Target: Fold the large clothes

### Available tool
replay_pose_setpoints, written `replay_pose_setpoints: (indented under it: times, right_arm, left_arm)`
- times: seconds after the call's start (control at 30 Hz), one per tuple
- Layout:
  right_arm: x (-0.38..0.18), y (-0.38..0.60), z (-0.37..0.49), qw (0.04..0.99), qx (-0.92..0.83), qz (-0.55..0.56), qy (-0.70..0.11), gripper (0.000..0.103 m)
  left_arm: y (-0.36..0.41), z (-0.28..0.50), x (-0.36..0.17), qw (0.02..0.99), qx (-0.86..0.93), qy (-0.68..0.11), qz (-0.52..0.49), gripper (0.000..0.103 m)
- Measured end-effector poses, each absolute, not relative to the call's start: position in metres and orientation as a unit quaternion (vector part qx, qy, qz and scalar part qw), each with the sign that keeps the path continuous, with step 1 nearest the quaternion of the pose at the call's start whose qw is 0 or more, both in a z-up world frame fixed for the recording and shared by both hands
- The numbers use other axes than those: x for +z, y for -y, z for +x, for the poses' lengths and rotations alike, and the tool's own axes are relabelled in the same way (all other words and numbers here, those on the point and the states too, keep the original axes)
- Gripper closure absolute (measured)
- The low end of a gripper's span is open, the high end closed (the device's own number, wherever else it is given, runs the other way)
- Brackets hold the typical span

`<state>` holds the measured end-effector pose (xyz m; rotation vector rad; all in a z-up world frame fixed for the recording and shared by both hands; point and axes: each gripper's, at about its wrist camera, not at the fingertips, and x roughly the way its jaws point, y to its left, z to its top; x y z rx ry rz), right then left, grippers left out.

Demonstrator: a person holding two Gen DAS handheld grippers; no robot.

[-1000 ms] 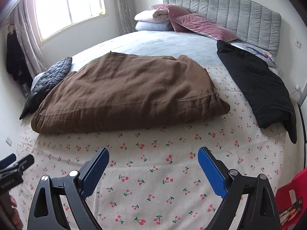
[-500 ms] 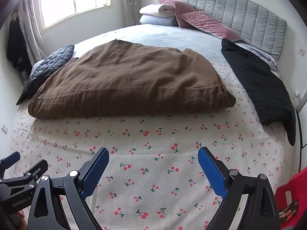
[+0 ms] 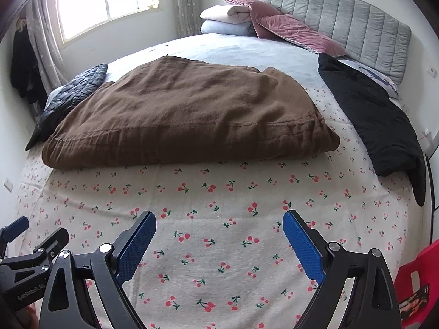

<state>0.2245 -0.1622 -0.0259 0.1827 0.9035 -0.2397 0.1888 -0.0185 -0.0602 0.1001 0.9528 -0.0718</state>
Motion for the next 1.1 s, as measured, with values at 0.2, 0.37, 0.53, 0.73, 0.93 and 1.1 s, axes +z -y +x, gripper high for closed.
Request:
replay_pose_setpoints:
  times: [0.2, 0.37, 0.53, 0.73, 0.93, 1.1]
  right_arm:
    - [-0.0265, 0.1617, 0.2249, 0.889, -0.115, 0.087, -0.435, 0.008]
    - [-0.0266, 0.1622, 0.2245, 0.889, -0.116, 0.087, -0.434, 0.008]
    - [-0.0270, 0.1620, 0.2244, 0.889, -0.115, 0.086, -0.435, 0.008]
    - [-0.0280, 0.1628, 0.2247, 0.888, -0.117, 0.086, -0.436, 0.008]
    - [-0.0299, 0.1634, 0.2259, 0.887, -0.113, 0.085, -0.439, 0.008]
    - [-0.0305, 0.1632, 0.2259, 0.887, -0.113, 0.084, -0.439, 0.008]
  left_arm:
    - [0.0203, 0.1881, -0.0603, 0.886, -0.037, -0.459, 0.050, 0.001]
    - [0.0202, 0.1882, -0.0604, 0.886, -0.036, -0.459, 0.052, 0.001]
    - [0.0205, 0.1879, -0.0608, 0.885, -0.038, -0.461, 0.053, 0.001]
    - [0.0191, 0.1890, -0.0618, 0.884, -0.040, -0.463, 0.052, 0.001]
    - [0.0191, 0.1888, -0.0615, 0.885, -0.039, -0.461, 0.051, 0.001]
    - [0.0182, 0.1892, -0.0611, 0.886, -0.039, -0.460, 0.051, 0.001]
